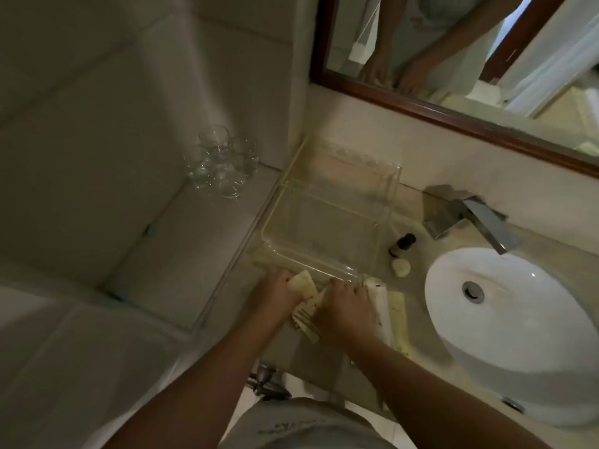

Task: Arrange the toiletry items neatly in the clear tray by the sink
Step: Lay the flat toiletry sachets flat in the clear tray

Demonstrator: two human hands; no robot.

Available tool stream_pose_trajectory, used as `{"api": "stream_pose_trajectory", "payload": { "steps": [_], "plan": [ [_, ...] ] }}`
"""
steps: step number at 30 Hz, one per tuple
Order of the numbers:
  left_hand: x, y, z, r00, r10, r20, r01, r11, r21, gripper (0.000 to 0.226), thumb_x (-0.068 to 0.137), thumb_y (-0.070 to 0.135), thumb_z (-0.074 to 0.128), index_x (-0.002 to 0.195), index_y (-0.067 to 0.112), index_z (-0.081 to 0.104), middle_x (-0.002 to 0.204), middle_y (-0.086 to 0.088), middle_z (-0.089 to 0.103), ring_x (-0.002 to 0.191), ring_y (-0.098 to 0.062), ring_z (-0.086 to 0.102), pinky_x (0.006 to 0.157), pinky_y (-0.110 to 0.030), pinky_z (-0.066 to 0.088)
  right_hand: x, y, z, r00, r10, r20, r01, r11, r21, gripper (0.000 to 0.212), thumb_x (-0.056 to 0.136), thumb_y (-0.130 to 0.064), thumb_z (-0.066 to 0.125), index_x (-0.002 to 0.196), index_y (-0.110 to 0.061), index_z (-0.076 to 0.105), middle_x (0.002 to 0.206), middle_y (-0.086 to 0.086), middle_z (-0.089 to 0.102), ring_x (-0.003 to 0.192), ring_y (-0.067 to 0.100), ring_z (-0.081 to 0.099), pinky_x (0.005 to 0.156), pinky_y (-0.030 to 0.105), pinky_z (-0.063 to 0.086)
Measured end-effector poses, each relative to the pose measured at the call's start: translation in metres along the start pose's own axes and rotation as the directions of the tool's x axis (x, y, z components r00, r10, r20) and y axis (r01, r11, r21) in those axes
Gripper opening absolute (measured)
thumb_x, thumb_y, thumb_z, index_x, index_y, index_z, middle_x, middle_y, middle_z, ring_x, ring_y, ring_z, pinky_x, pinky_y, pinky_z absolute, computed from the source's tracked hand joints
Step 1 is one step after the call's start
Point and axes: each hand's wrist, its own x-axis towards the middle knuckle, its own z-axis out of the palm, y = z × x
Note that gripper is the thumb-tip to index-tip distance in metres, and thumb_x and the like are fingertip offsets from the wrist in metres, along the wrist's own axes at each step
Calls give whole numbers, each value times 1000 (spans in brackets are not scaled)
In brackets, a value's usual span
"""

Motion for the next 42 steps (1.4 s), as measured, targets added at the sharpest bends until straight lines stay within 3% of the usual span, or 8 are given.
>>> {"api": "stream_pose_trajectory", "payload": {
  "steps": [6, 10, 13, 23, 28, 33, 36, 42],
  "plan": [
    [-4, -17, -35, 1000, -20, -21, 15, 969, -246, 9, 84, 21, 62, 75, 20, 61, 74, 2, 65, 70, -19, 62, 57, -29, 45, 5, 5, -20, 995, 68, 70, -97, 744, 661, 34, 89, -8, 61, 118, -24, 57, 109, 0, 68, 84, 3, 63, 55, 11, 45],
    [-5, -16, -60, 986, -31, -162, -24, 945, -327, 14, 87, 17, 63, 75, 24, 62, 75, 4, 66, 71, -14, 64, 58, -26, 47, 12, 15, -55, 993, 42, 113, -119, 493, 862, 26, 88, -8, 67, 109, -22, 60, 98, -3, 73, 90, 11, 71, 67, 26, 58],
    [4, 2, -66, 975, -42, -217, -47, 921, -386, 10, 85, 13, 64, 76, 16, 65, 75, 3, 68, 71, -15, 65, 62, -29, 50, 27, 26, -81, 996, 69, 54, -80, 466, 881, 17, 89, -10, 67, 103, -18, 64, 99, 0, 72, 93, 15, 71, 77, 32, 60],
    [70, 64, -41, 974, 26, -227, -46, 995, -84, 21, 83, 19, 66, 102, 11, 67, 100, -7, 70, 83, -20, 62, 70, -26, 44, 92, 32, -115, 993, -108, -36, 112, 874, 473, 21, 98, -18, 51, 111, -27, 65, 100, -8, 63, 77, 1, 60, 55, 15, 48],
    [82, 55, -34, 969, 56, -241, 10, 965, 263, 29, 81, 26, 63, 108, 15, 63, 110, -10, 68, 102, -32, 62, 84, -37, 49, 109, 23, -99, 977, -212, 36, 196, 949, 248, 27, 96, -15, 47, 116, -26, 61, 113, -3, 64, 86, 12, 64, 71, 33, 61],
    [75, 49, -26, 907, 267, -326, -80, 868, 489, 33, 76, 16, 62, 109, 10, 61, 110, -16, 61, 104, -37, 52, 82, -41, 45, 115, 24, -85, 963, -269, 11, 266, 957, 113, 32, 94, -26, 54, 126, -28, 56, 124, -2, 59, 115, 20, 54, 92, 33, 49],
    [78, 59, -16, 867, 471, -161, -324, 779, 538, 30, 75, 10, 53, 102, 11, 65, 108, -13, 63, 102, -35, 55, 83, -42, 50, 108, 32, -76, 977, -199, -78, 201, 979, 21, 45, 88, -36, 64, 131, -24, 52, 131, 1, 54, 124, 23, 47, 102, 36, 41],
    [81, 48, -2, 865, 432, 256, -493, 632, 598, 43, 96, 38, 39, 132, 19, 52, 150, -9, 36, 138, -28, 30, 106, -43, 37, 101, 38, -54, 990, -141, 32, 143, 986, -82, 44, 87, -38, 63, 124, -18, 53, 126, 9, 56, 115, 29, 53, 90, 37, 45]
  ]
}}
